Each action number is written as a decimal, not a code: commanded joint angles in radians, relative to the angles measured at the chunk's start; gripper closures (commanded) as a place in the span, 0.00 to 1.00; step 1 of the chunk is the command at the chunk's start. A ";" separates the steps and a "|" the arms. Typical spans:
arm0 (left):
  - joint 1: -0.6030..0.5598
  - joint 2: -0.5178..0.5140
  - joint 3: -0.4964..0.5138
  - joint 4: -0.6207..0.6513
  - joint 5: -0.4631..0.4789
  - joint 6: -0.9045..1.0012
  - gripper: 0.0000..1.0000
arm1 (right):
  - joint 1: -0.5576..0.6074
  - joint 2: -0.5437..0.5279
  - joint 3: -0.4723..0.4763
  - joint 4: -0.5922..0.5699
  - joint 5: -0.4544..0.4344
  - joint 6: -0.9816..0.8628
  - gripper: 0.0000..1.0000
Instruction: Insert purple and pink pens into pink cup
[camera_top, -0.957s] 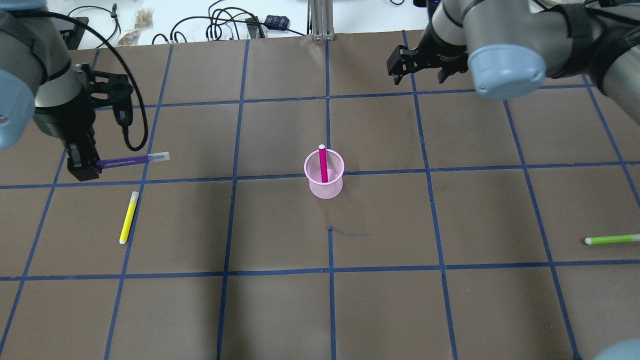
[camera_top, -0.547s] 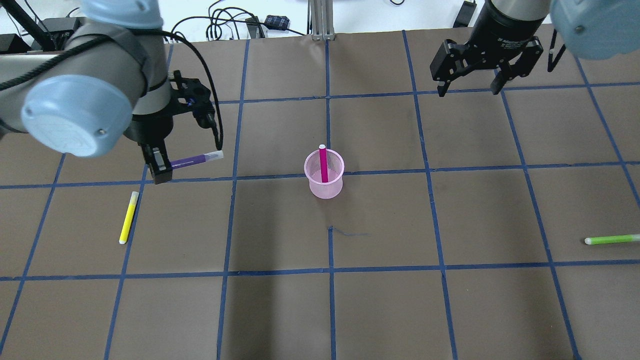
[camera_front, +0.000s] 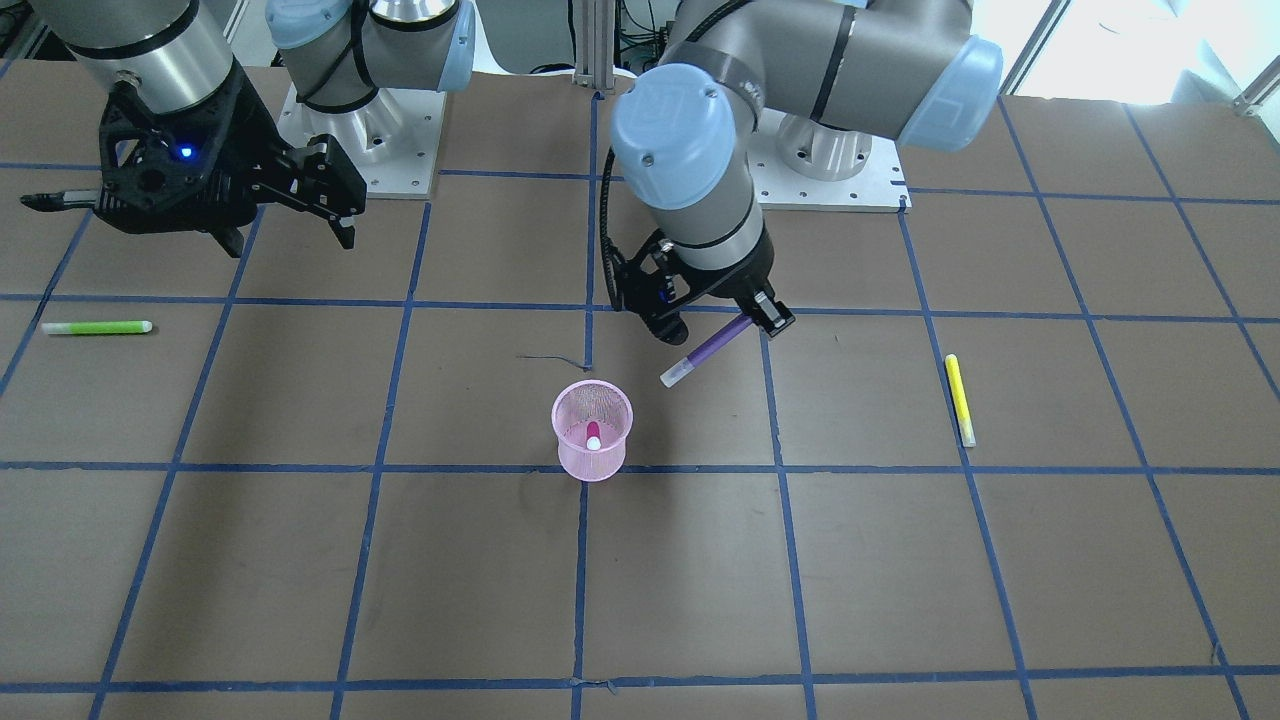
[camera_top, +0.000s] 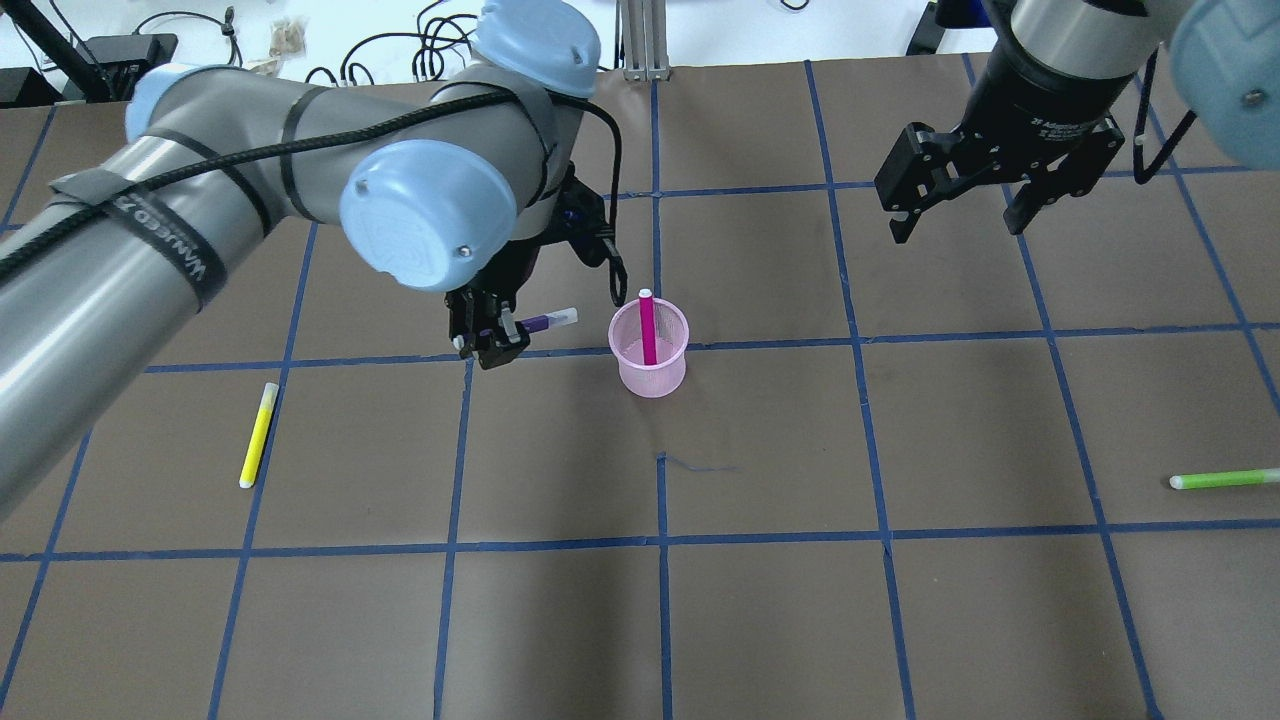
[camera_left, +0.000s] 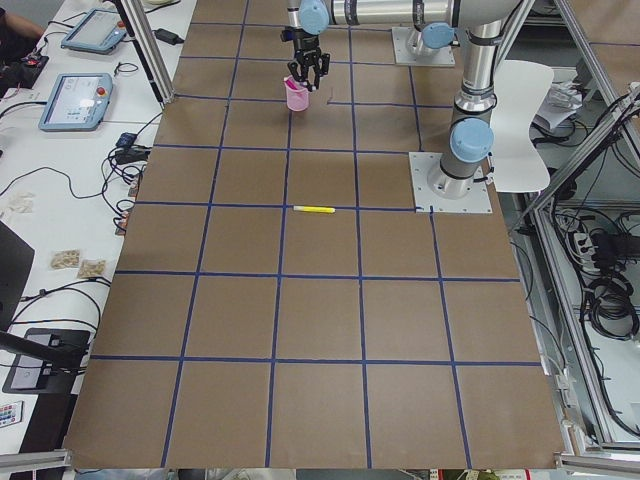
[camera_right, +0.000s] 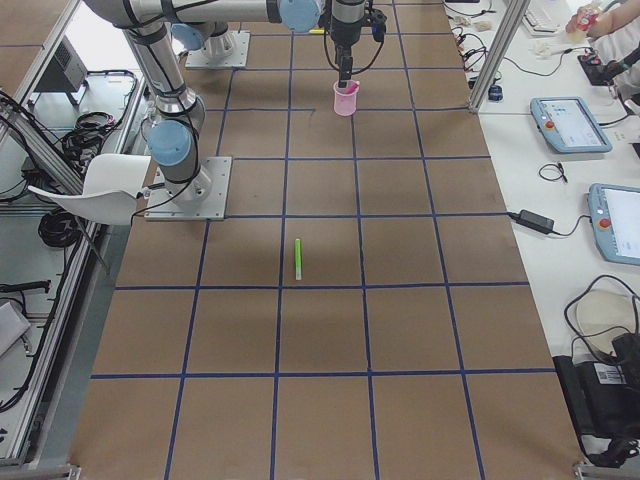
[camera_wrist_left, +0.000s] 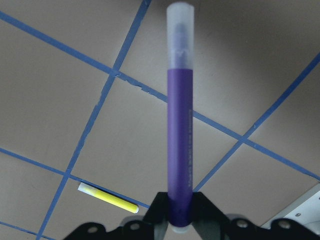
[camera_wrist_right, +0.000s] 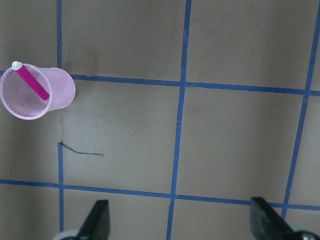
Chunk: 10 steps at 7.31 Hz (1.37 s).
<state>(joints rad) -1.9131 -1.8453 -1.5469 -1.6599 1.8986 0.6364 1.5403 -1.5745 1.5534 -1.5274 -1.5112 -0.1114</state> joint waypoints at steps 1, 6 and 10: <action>-0.056 -0.070 0.030 -0.018 -0.001 -0.108 1.00 | 0.003 0.016 0.025 -0.057 0.006 -0.005 0.00; -0.095 -0.178 0.117 -0.015 -0.004 -0.119 1.00 | 0.001 0.016 0.030 -0.077 -0.004 -0.011 0.00; -0.113 -0.203 0.117 0.022 -0.004 -0.121 1.00 | 0.001 0.017 0.030 -0.077 -0.007 -0.014 0.00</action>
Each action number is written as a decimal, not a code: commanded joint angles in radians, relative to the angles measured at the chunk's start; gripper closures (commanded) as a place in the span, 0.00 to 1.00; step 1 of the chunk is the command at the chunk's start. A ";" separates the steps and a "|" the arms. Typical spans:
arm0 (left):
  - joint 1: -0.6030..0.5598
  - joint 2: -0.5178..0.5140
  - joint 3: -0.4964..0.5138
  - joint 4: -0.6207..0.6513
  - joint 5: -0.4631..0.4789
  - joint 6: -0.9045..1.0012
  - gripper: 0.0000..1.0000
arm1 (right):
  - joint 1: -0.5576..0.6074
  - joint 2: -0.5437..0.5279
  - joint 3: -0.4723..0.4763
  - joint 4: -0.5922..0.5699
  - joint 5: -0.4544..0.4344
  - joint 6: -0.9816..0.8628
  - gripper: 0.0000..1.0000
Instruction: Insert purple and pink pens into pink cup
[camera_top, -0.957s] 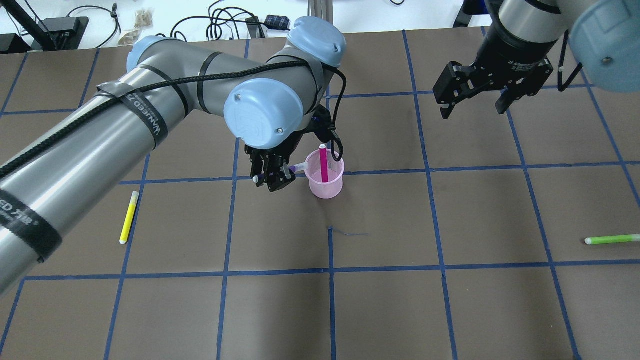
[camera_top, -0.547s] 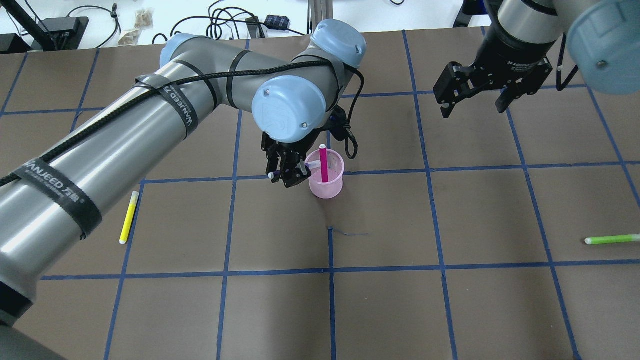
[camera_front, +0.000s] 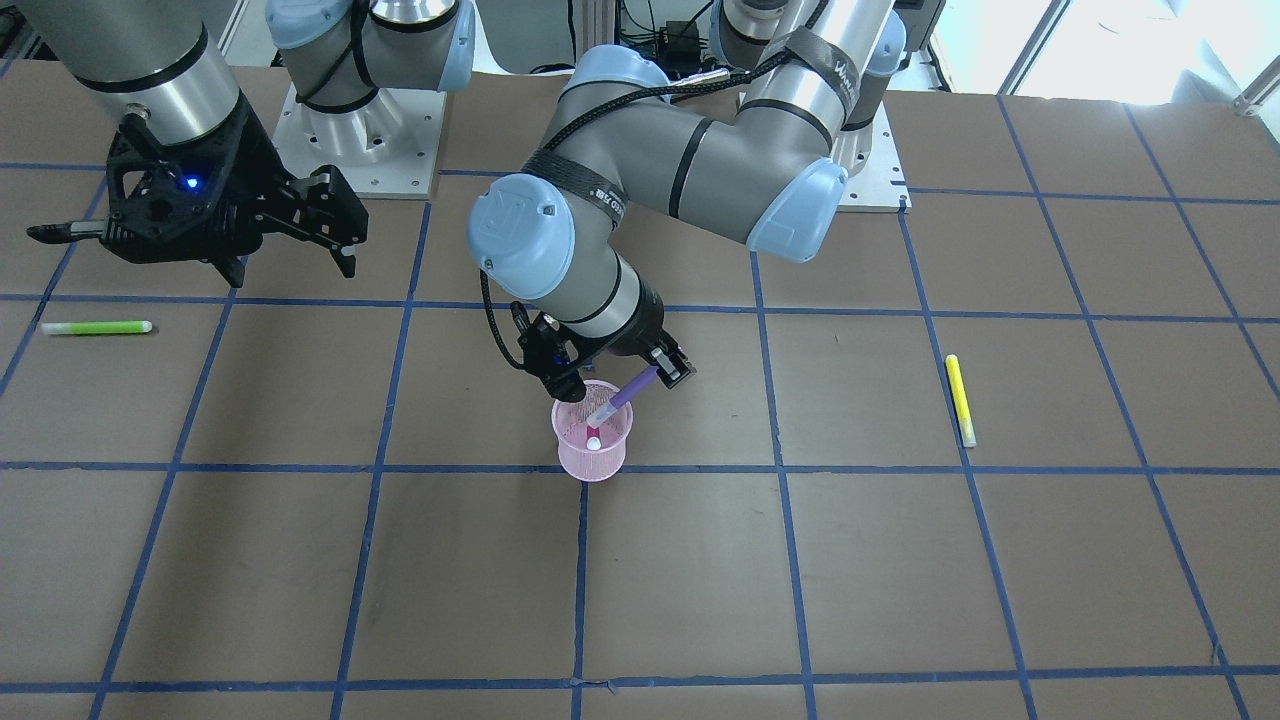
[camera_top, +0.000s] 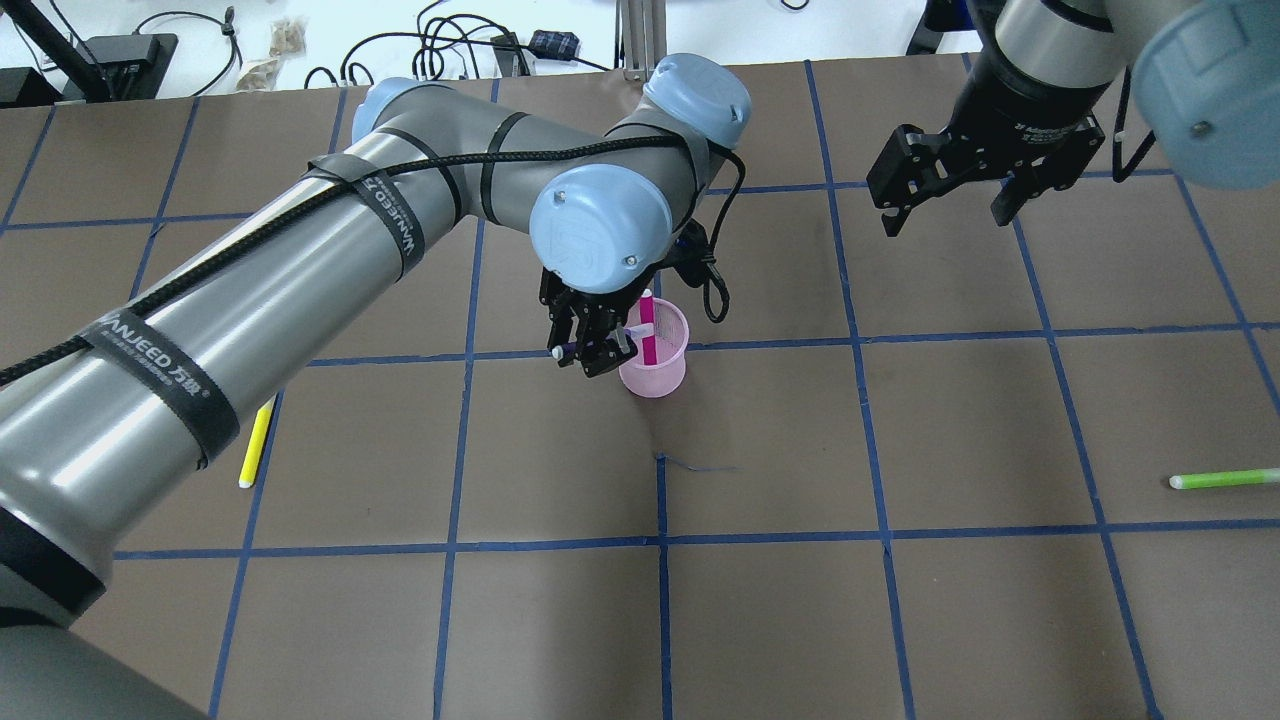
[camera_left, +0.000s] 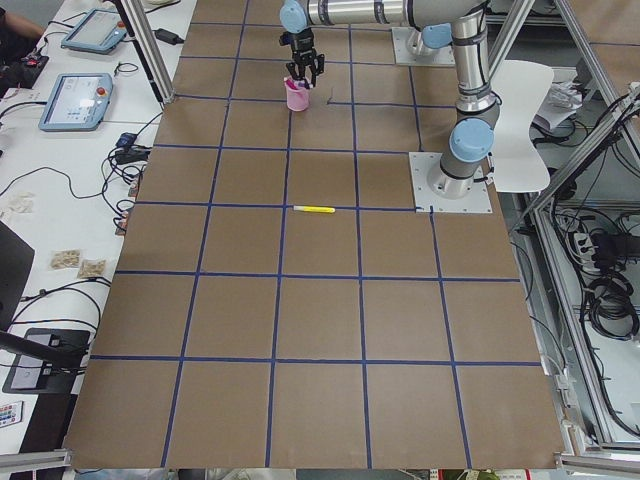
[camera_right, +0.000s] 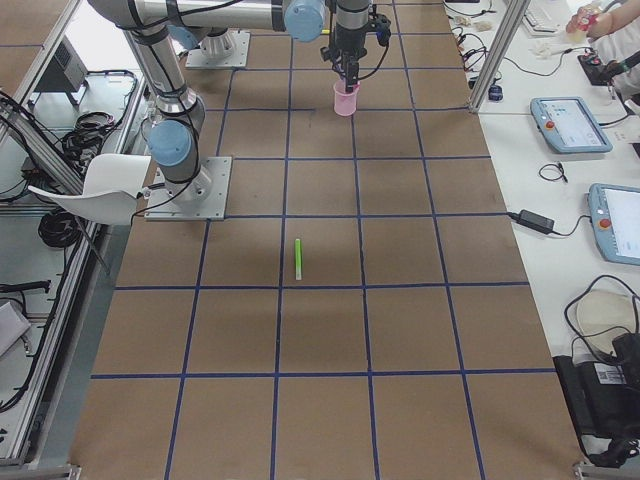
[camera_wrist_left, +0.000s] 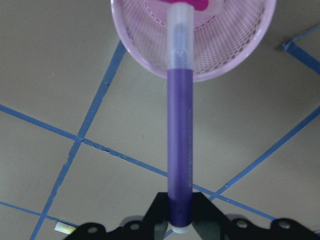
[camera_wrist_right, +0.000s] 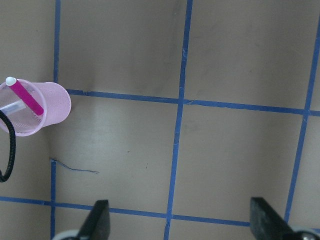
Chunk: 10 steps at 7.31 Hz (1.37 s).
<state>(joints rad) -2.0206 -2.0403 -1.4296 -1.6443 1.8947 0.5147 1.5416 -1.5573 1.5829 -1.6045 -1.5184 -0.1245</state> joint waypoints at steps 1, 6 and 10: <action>-0.007 -0.011 0.000 0.008 0.000 0.002 1.00 | 0.000 0.000 0.000 -0.002 0.000 -0.001 0.00; -0.015 -0.026 -0.009 0.052 0.000 0.010 1.00 | -0.002 0.000 0.000 0.000 0.000 -0.003 0.00; -0.015 -0.031 0.000 0.064 0.000 0.008 0.06 | -0.002 0.000 0.000 0.000 0.000 -0.003 0.00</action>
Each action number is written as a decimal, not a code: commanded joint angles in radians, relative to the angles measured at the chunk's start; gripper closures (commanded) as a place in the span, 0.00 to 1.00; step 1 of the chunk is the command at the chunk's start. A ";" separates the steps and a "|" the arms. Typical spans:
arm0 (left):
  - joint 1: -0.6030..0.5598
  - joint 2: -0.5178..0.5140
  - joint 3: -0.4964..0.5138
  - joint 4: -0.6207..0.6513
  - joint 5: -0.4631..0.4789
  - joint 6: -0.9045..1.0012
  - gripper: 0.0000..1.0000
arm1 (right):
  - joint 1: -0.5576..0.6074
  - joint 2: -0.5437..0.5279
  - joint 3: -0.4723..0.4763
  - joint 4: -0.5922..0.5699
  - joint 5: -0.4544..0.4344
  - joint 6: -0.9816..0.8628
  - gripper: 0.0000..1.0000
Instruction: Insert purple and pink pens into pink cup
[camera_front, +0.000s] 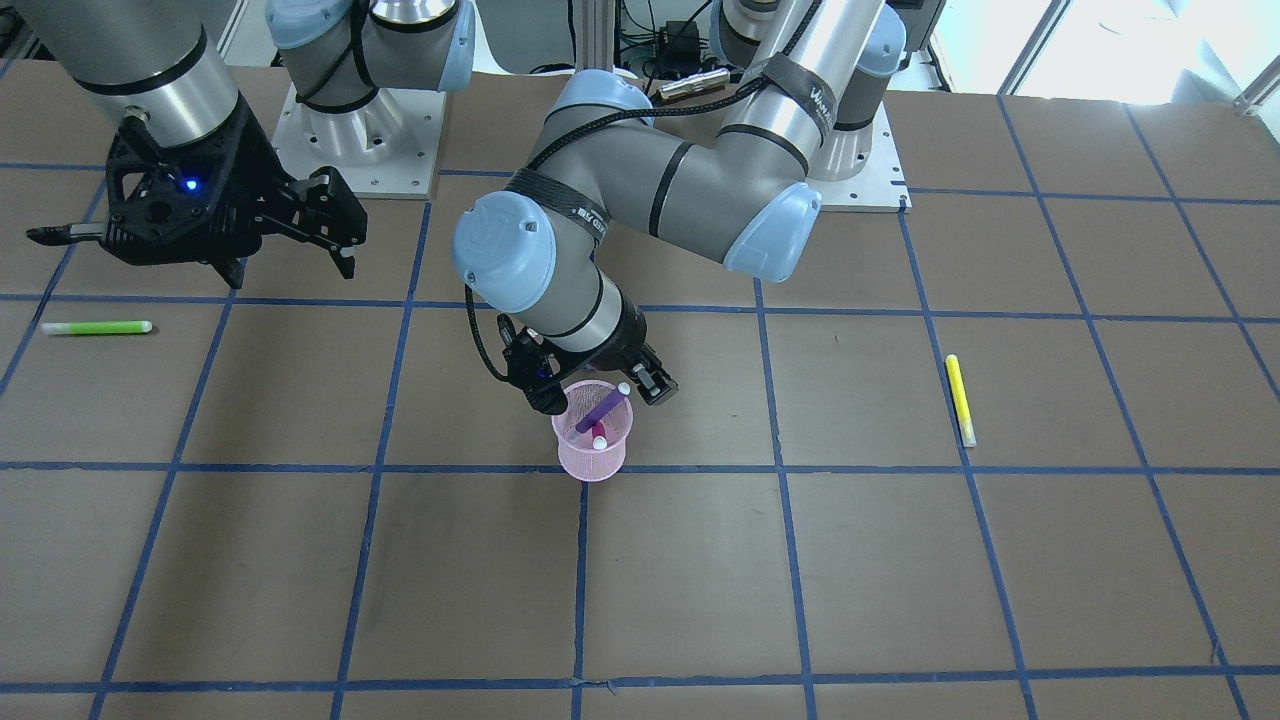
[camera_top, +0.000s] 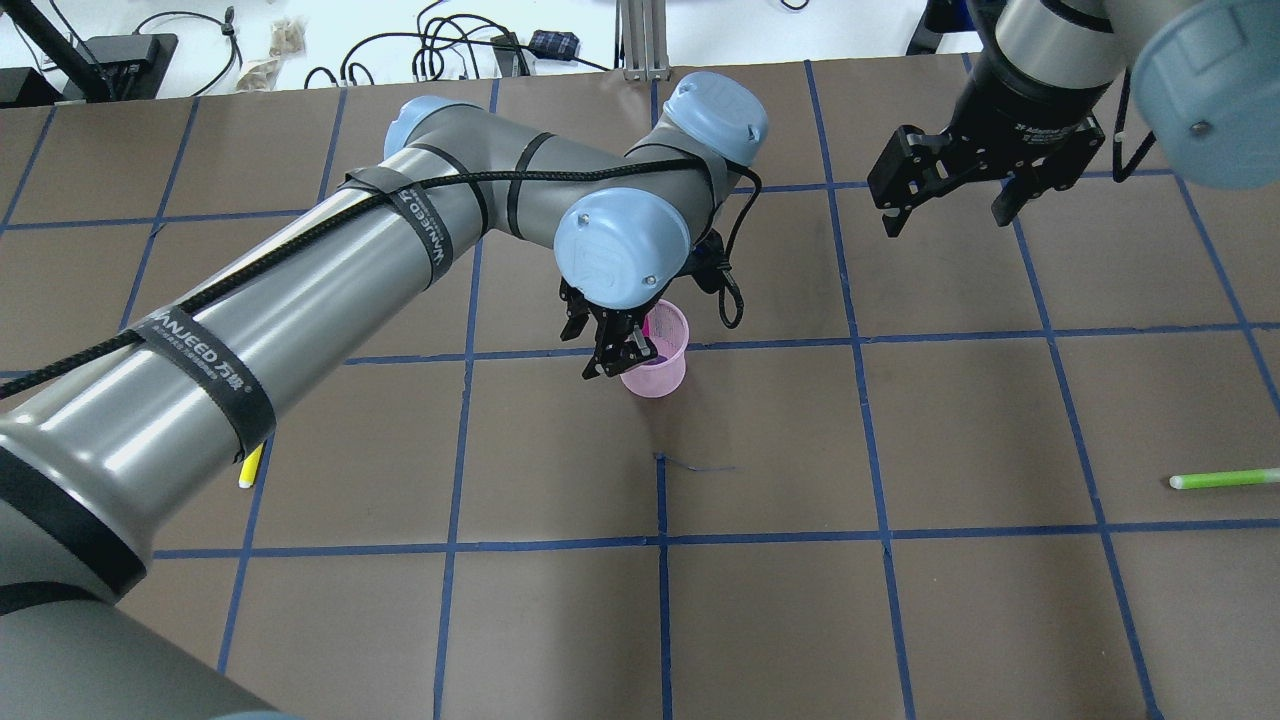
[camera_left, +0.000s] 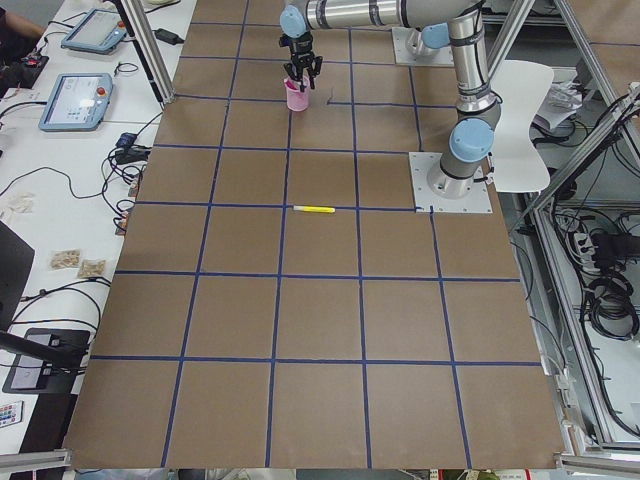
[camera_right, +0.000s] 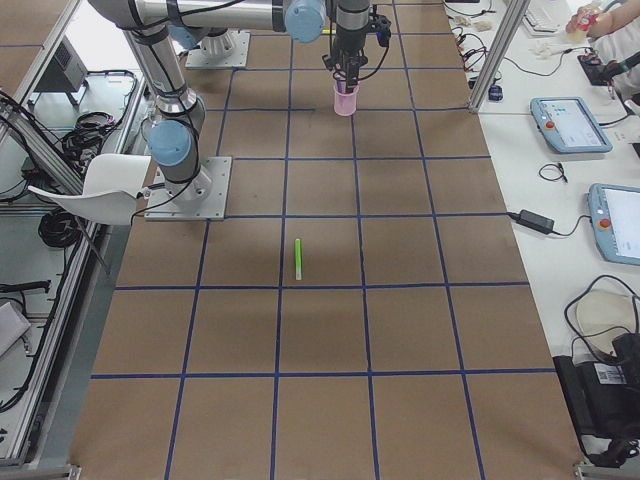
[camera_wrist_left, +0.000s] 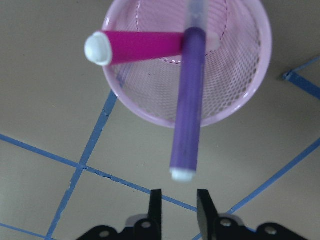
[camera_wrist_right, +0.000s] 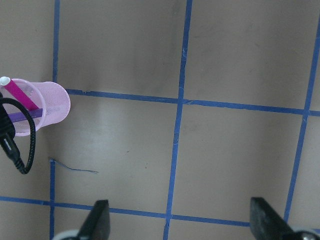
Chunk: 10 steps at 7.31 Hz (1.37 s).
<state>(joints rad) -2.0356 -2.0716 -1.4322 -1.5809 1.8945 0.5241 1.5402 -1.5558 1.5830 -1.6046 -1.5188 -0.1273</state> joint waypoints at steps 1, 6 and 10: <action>0.003 0.040 0.004 -0.001 0.002 0.001 0.06 | -0.002 0.000 0.000 0.000 0.000 0.000 0.00; 0.228 0.328 -0.020 -0.001 -0.136 -0.031 0.13 | -0.005 -0.001 -0.003 0.000 -0.001 -0.003 0.00; 0.458 0.514 -0.106 0.064 -0.312 -0.317 0.13 | -0.008 -0.007 -0.012 0.012 -0.073 0.015 0.00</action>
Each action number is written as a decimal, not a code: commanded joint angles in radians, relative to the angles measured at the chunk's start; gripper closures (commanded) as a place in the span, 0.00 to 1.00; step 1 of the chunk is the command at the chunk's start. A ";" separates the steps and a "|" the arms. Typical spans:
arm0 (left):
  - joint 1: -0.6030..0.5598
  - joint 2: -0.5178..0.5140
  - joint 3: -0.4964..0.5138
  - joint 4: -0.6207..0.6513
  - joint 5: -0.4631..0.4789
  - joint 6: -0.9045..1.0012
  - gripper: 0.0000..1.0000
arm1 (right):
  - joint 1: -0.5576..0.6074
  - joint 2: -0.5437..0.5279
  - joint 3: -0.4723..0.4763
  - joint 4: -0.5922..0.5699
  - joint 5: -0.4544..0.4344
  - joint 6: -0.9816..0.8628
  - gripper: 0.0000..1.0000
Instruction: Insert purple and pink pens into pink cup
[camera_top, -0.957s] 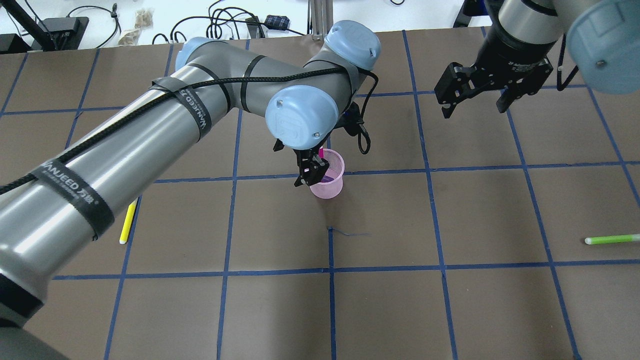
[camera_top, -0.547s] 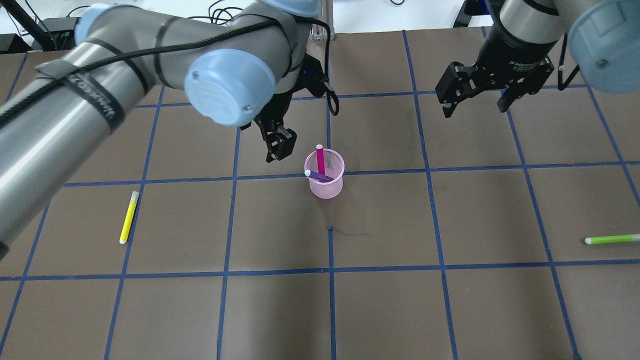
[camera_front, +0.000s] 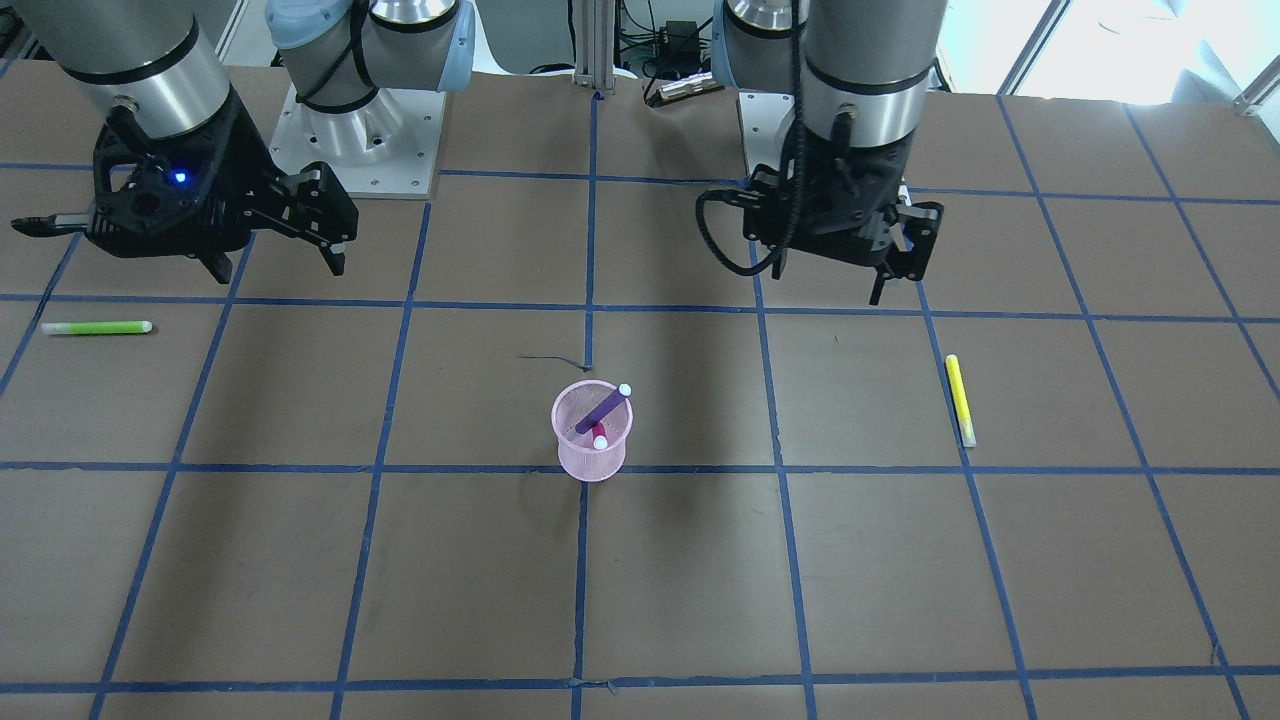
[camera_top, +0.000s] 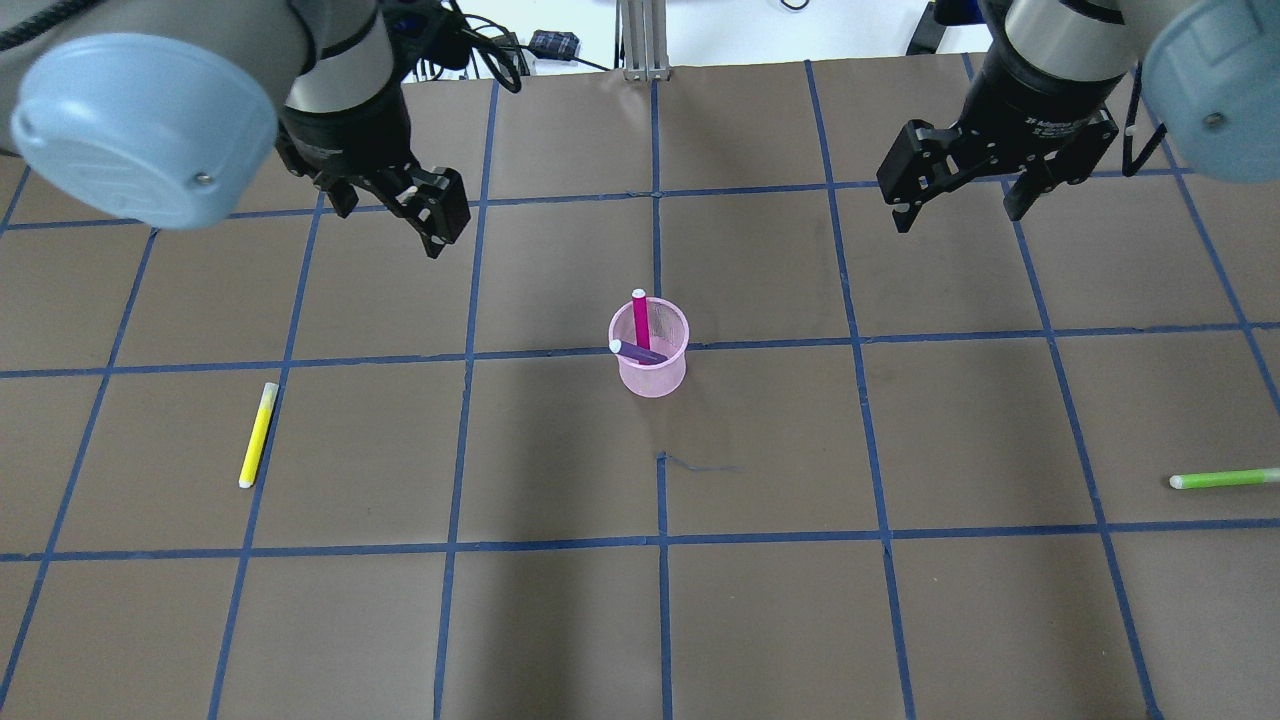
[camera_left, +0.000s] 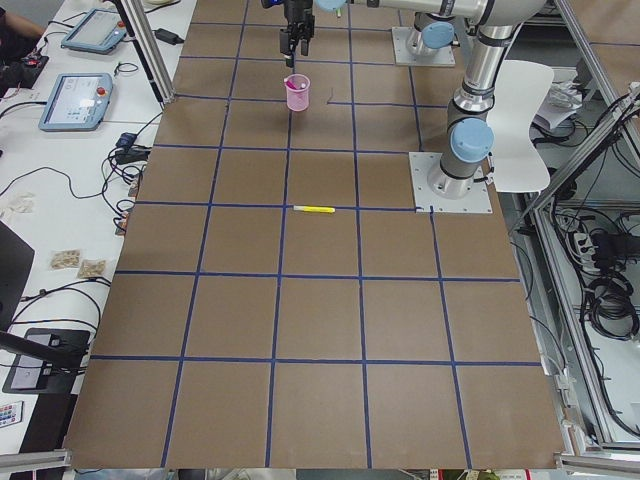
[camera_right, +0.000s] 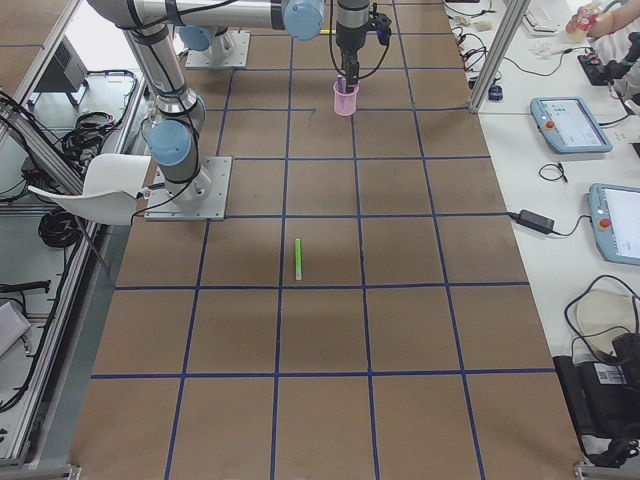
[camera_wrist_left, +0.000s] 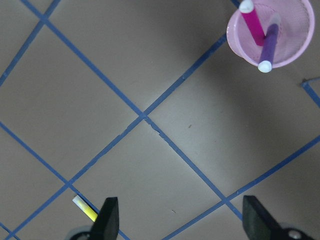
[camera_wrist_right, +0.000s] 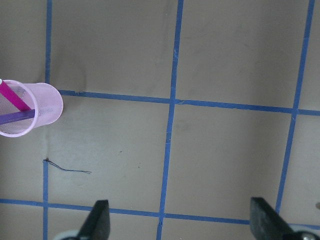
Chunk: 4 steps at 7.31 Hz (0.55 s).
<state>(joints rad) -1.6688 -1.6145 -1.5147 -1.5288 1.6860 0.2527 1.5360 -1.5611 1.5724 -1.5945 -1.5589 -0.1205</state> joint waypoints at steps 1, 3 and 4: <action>0.127 0.094 -0.045 0.009 -0.104 -0.103 0.13 | -0.002 -0.002 -0.003 -0.001 -0.023 0.009 0.00; 0.146 0.149 -0.131 0.044 -0.114 -0.219 0.13 | -0.005 -0.002 -0.006 -0.002 -0.021 0.010 0.00; 0.149 0.156 -0.143 0.106 -0.115 -0.216 0.09 | -0.004 -0.002 -0.006 0.001 -0.021 0.012 0.00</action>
<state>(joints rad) -1.5277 -1.4779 -1.6275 -1.4804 1.5765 0.0598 1.5321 -1.5630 1.5669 -1.5959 -1.5802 -0.1107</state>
